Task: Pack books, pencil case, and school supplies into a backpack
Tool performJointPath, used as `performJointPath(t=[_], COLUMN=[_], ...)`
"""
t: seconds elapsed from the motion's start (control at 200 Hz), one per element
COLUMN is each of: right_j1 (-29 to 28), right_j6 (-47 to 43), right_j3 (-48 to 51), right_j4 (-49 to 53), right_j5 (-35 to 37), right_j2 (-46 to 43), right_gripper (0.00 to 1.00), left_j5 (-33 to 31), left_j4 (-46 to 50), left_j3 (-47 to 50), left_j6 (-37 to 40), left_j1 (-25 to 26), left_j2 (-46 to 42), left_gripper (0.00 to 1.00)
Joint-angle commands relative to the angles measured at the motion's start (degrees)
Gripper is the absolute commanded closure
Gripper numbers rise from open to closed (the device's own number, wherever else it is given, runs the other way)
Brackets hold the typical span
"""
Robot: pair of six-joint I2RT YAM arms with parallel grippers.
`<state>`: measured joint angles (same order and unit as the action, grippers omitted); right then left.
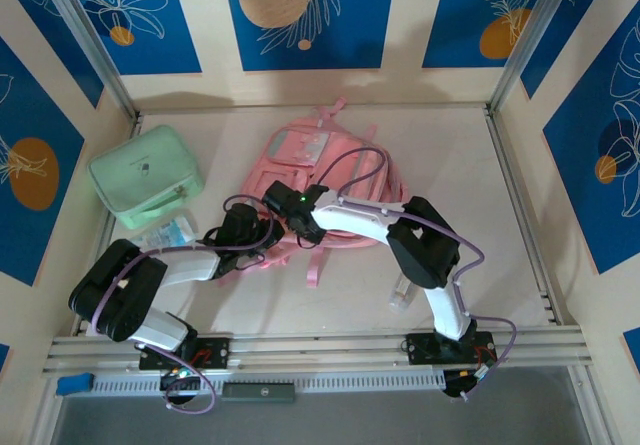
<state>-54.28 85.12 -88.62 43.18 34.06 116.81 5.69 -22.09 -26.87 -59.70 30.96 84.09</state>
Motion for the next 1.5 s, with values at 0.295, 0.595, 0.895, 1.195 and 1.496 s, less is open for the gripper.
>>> performJointPath(t=[0.295,0.595,0.895,1.195,1.496], right_j1=[-0.96,-0.36,1.11,1.02,-0.23], right_j6=[7.07,-2.47,-2.97,-0.53,-6.67], right_j3=[-1.6,4.61,2.95,-2.79,-0.41], right_j4=[13.51,5.57,3.51,5.62,3.47], right_j5=[9.75,7.17,3.38,7.43,4.49], right_j2=[0.8,-4.64,-1.06,4.13,-1.73], right_gripper=[0.74,0.91,0.86,0.83,1.0], left_j5=[-3.3,-4.29,-3.5,-3.06,-4.31], left_j4=[8.28,8.18,6.9,5.65,5.87], left_j3=[0.25,0.2,0.4,0.6,0.62], left_j6=[0.92,0.38,-0.2,-1.0,-1.16], left_j1=[-0.73,-0.92,-0.91,-0.98,-2.37], left_j2=[1.62,1.91,1.95,2.57,3.25], left_gripper=[0.68,0.68,0.68,0.69,0.7])
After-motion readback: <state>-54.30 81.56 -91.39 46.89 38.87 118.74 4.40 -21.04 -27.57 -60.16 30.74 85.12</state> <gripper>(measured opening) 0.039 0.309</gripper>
